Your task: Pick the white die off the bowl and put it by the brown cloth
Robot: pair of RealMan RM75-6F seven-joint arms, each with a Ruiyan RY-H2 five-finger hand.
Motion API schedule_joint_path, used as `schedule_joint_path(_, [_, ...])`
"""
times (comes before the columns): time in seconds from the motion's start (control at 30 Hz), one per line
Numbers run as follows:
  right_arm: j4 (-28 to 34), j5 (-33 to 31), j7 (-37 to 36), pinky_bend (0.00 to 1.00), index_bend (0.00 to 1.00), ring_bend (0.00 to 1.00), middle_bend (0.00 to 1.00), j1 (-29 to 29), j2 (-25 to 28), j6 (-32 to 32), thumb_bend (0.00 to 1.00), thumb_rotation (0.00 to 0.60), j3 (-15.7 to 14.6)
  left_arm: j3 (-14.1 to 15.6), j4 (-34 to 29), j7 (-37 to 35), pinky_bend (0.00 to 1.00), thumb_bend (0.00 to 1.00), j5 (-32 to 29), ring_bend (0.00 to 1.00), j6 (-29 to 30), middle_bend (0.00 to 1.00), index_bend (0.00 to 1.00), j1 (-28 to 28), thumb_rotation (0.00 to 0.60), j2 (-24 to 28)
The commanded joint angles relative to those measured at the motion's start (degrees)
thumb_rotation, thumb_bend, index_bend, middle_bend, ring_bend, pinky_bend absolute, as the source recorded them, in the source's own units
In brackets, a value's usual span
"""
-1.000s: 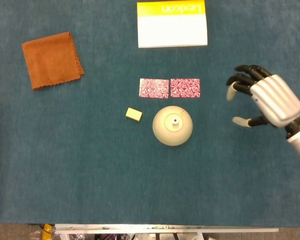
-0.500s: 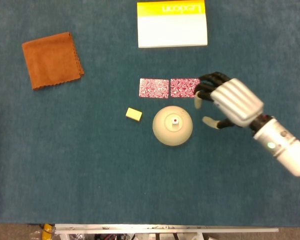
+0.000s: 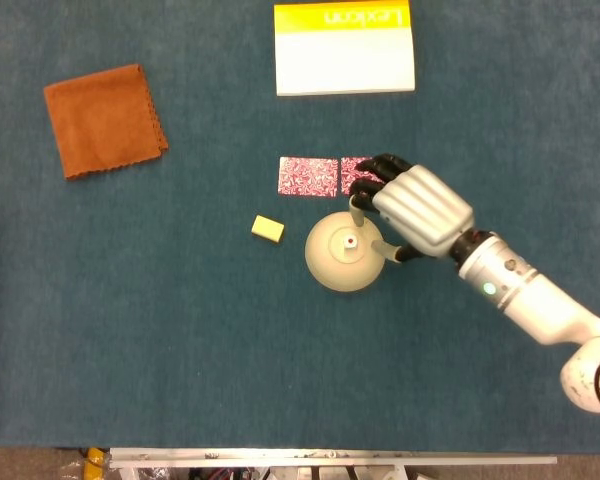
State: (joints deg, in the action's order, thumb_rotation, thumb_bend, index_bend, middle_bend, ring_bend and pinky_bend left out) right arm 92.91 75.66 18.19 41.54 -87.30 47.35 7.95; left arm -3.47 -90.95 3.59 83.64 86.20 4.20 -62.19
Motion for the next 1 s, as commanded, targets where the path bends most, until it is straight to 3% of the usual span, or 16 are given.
schedule_joint_path(0.03, [-0.74, -1.43, 1.11, 0.15, 0.48, 0.15, 0.34, 0.69, -1.07, -0.56, 0.23, 0.600, -0.32, -0.02, 0.42, -0.38, 0.23, 0.46, -0.19, 0.19, -0.09, 0.32, 0.27, -0.05, 0.600, -0.14])
schedule_joint_path(1.0, [-3.59, -7.20, 4.47, 0.14, 0.50, 0.15, 0.35, 3.93, -5.19, -0.46, 0.22, 0.600, -1.31, -0.20, 2.42, -2.43, 0.23, 0.46, -0.76, 0.19, -0.21, 0.31, 0.27, -0.37, 0.600, -0.21])
